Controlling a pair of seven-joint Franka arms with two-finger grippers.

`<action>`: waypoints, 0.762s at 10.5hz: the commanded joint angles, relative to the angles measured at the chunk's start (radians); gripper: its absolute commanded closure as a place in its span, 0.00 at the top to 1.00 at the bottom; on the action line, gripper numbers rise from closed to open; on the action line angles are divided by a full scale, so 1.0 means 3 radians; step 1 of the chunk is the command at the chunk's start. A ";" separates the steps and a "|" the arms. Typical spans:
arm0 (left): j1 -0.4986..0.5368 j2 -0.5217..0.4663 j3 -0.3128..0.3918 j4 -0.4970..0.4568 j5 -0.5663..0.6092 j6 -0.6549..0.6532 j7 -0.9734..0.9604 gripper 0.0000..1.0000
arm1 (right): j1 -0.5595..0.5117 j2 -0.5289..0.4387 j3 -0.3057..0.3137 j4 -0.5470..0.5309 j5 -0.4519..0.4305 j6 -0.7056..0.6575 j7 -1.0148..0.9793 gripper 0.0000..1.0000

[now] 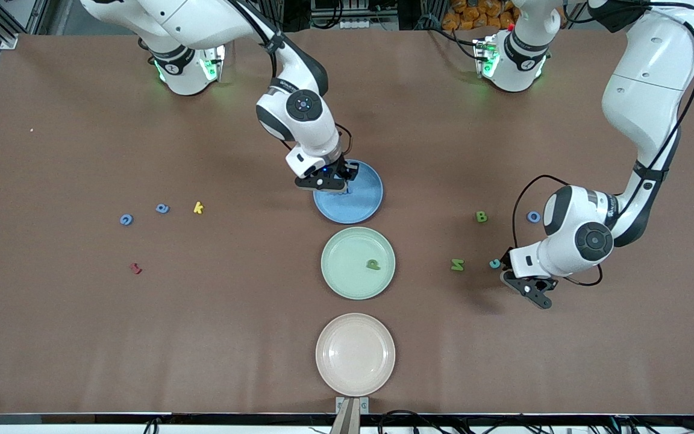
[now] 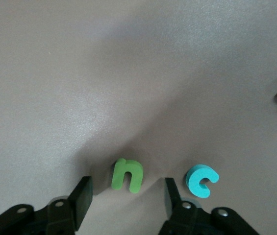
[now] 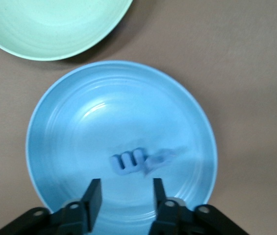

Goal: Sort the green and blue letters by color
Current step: 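Carry the blue x to the blue plate and open the right gripper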

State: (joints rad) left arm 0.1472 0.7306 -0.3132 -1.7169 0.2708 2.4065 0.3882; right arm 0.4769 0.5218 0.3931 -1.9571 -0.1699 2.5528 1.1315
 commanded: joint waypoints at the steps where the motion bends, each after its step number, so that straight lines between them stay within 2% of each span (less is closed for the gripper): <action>1: -0.0015 0.0065 0.0001 0.0047 -0.0013 0.0077 -0.0041 0.55 | -0.0045 0.0020 0.0060 0.0122 0.0019 -0.0215 0.0176 1.00; 3: -0.0035 0.0065 0.0001 0.0058 -0.0008 0.0078 -0.0011 0.32 | -0.0300 -0.0082 0.0060 0.0086 0.0024 -0.0592 0.0186 1.00; 4: -0.0030 0.0060 0.0001 0.0063 -0.0008 0.0078 -0.0006 0.14 | -0.0407 -0.0143 0.0060 0.0071 0.0024 -0.0746 0.0181 1.00; 5: -0.0030 0.0050 0.0001 0.0068 -0.0008 0.0078 0.0005 0.00 | -0.0530 -0.0190 0.0060 0.0060 0.0014 -0.0793 0.0171 1.00; 7: -0.0030 0.0019 0.0001 0.0098 -0.0008 0.0078 -0.0006 0.00 | -0.0806 -0.0297 0.0050 0.0004 -0.0006 -0.0915 0.0070 1.00; 8: -0.0025 -0.0047 0.0001 0.0119 -0.0008 0.0058 -0.0006 0.00 | -0.1030 -0.0358 0.0050 -0.0016 -0.0026 -0.0997 -0.0225 1.00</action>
State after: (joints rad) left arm 0.1434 0.7382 -0.3135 -1.7001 0.2708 2.4279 0.3884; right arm 0.2807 0.4775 0.3964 -1.9243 -0.1720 2.3029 1.1668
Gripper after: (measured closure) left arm 0.740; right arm 0.000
